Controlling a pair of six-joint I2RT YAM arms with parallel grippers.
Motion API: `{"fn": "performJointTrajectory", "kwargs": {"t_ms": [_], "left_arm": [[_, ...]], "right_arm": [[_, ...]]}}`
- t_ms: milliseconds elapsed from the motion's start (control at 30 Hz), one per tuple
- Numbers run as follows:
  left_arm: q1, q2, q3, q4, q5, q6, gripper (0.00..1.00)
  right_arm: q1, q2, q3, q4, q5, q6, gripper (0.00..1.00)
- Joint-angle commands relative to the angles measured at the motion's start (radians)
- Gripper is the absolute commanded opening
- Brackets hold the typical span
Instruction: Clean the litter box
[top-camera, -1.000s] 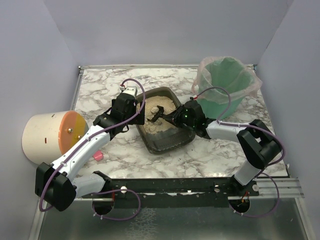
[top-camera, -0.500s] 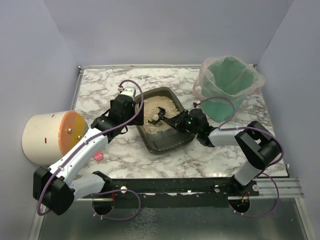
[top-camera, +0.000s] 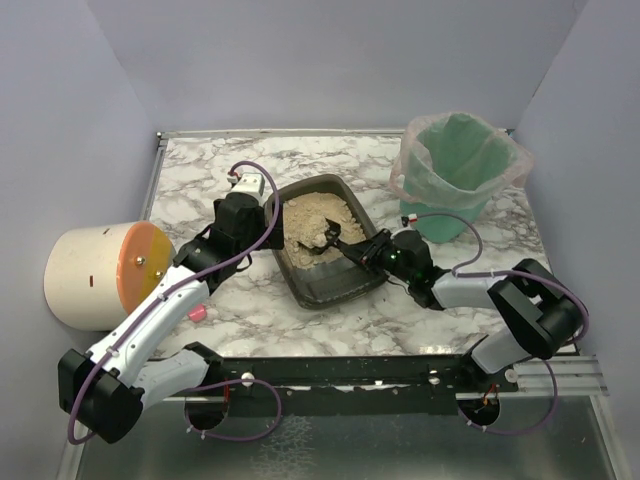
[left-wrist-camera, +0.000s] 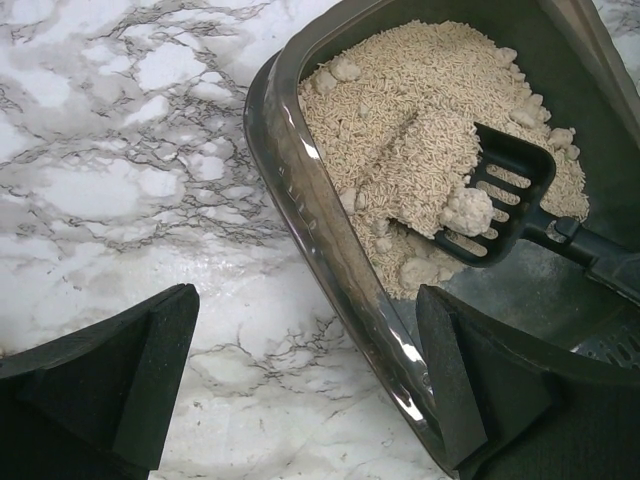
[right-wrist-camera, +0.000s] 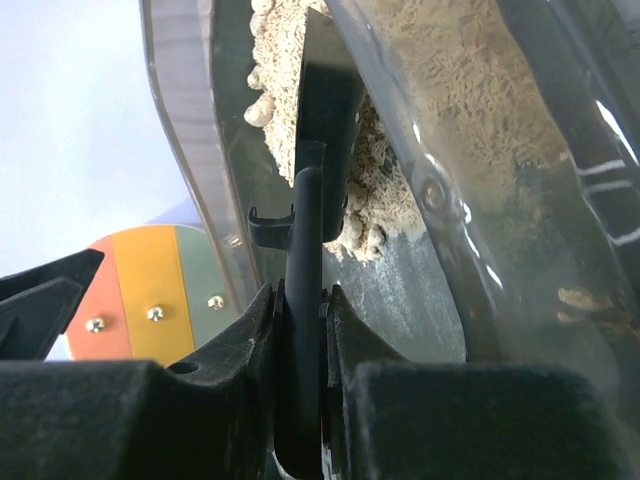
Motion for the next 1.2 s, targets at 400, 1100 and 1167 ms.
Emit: {"fn": "performJointTrajectory", "kwargs": {"t_ms": [400, 1100, 1167], "left_arm": [[-0.006, -0.037, -0.020, 0.042, -0.047, 0.001, 0.99], [-0.006, -0.087, -0.035, 0.075, -0.051, 0.008, 0.99], [-0.006, -0.093, -0.036, 0.075, -0.052, 0.007, 0.99]], "right_arm": [[0.006, -0.244, -0.198, 0.190, 0.067, 0.059, 0.01], [0.000, -0.397, -0.335, 0.442, 0.014, 0.035, 0.01], [-0.001, -0.420, -0.395, 0.472, 0.122, 0.105, 0.01]]}}
